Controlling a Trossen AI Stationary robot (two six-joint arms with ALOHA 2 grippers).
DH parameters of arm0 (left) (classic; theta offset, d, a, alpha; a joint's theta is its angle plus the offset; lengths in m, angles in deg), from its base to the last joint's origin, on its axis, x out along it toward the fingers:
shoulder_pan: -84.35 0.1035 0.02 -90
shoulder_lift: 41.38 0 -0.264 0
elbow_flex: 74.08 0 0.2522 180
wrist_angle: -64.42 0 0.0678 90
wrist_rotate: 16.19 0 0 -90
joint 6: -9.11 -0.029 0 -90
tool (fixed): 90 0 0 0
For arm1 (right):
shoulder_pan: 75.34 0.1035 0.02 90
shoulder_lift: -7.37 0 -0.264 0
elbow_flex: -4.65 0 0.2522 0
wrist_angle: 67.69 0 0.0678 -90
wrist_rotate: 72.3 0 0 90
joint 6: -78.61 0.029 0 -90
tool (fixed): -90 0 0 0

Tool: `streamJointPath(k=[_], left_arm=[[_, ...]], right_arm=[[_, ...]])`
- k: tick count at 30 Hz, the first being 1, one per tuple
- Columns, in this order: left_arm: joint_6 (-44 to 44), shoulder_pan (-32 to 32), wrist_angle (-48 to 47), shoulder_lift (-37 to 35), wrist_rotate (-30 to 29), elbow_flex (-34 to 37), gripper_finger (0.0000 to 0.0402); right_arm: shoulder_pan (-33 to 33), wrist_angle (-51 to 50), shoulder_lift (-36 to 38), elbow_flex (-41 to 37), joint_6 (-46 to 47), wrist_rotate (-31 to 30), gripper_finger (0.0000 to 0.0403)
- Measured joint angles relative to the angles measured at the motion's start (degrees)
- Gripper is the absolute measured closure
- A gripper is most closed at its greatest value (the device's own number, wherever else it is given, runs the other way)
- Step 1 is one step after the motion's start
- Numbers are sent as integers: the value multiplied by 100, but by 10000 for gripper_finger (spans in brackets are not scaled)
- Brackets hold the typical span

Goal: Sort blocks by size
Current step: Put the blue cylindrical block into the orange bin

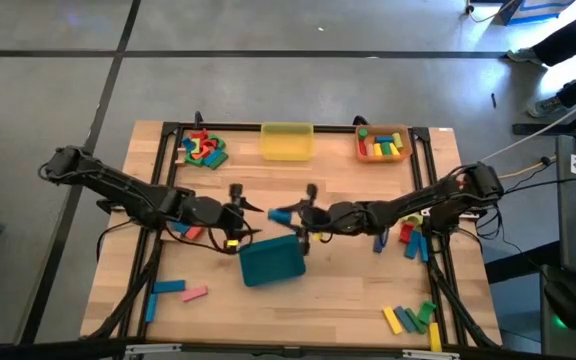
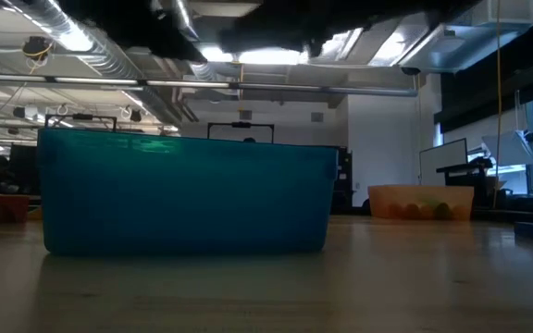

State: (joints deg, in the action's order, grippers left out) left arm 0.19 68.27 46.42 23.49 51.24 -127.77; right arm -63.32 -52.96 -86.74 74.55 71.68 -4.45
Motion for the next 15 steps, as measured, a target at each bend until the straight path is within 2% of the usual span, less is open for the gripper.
streamJointPath(k=[4,6,9,11,15], left_arm=[[420,18,-410,-245,-381,192,170],[433,22,-53,-267,-392,428,173],[361,65,737,-268,-365,858,179],[261,135,1313,-264,-290,1123,183],[76,332,2186,-264,138,1467,190]], right_arm=[[-42,-1190,625,4,-129,-1568,265],[-96,-1932,967,4,-76,-2430,264],[-321,-3133,1458,7,265,-3303,264],[-592,-3836,1736,7,730,-3443,264],[-1428,-5114,2120,11,1759,-3100,264]])
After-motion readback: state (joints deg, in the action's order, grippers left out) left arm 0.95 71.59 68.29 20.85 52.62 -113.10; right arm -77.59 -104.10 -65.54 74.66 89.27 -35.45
